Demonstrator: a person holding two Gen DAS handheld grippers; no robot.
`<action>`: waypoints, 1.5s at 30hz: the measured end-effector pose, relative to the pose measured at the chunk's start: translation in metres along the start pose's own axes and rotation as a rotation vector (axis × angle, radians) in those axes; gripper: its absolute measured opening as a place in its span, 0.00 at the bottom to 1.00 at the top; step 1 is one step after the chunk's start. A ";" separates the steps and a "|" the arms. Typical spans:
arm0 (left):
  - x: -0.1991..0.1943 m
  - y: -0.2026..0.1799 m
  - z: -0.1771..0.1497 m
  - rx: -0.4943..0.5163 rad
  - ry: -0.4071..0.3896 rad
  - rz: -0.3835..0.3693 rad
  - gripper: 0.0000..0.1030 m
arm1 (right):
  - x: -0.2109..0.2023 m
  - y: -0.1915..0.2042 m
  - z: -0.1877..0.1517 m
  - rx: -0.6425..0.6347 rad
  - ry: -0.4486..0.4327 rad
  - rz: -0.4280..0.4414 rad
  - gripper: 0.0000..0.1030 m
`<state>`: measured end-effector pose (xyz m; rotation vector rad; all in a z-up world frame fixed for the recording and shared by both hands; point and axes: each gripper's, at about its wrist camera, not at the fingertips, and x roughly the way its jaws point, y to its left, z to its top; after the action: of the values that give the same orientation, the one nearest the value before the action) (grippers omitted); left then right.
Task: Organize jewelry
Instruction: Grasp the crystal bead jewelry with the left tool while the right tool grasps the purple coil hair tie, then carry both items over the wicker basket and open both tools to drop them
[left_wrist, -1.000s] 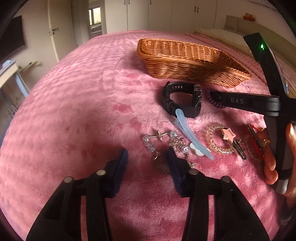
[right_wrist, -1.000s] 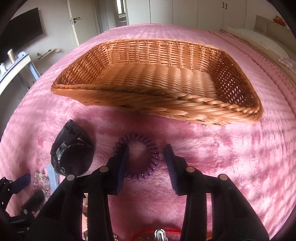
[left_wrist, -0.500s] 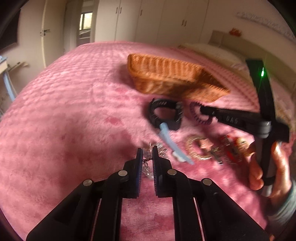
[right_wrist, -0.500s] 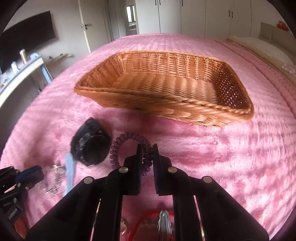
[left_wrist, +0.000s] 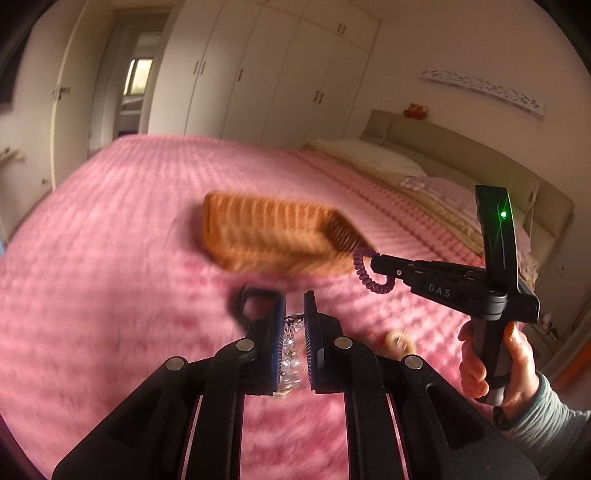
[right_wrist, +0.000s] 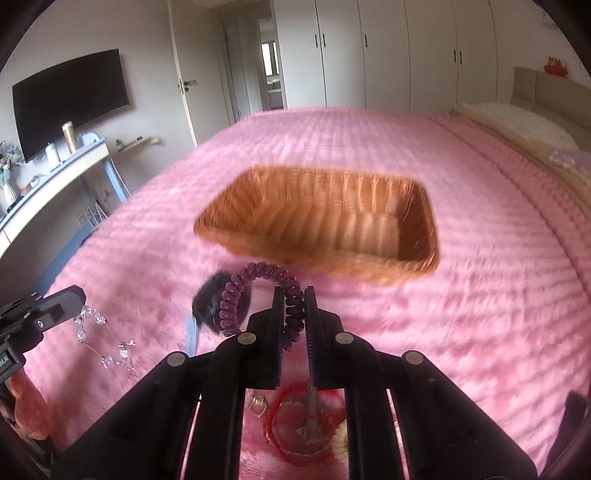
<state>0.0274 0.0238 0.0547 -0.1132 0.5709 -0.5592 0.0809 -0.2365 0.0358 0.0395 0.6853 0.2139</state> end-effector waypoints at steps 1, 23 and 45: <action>0.000 -0.004 0.010 0.017 -0.011 0.004 0.08 | -0.003 -0.003 0.011 -0.004 -0.015 -0.011 0.09; 0.228 0.015 0.108 0.020 0.126 0.082 0.08 | 0.158 -0.074 0.066 0.051 0.184 -0.081 0.09; 0.118 0.019 0.087 -0.021 0.044 0.096 0.45 | 0.081 -0.066 0.057 0.070 0.113 -0.028 0.36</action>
<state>0.1655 -0.0271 0.0665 -0.0928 0.6217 -0.4632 0.1901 -0.2824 0.0220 0.0853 0.8056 0.1658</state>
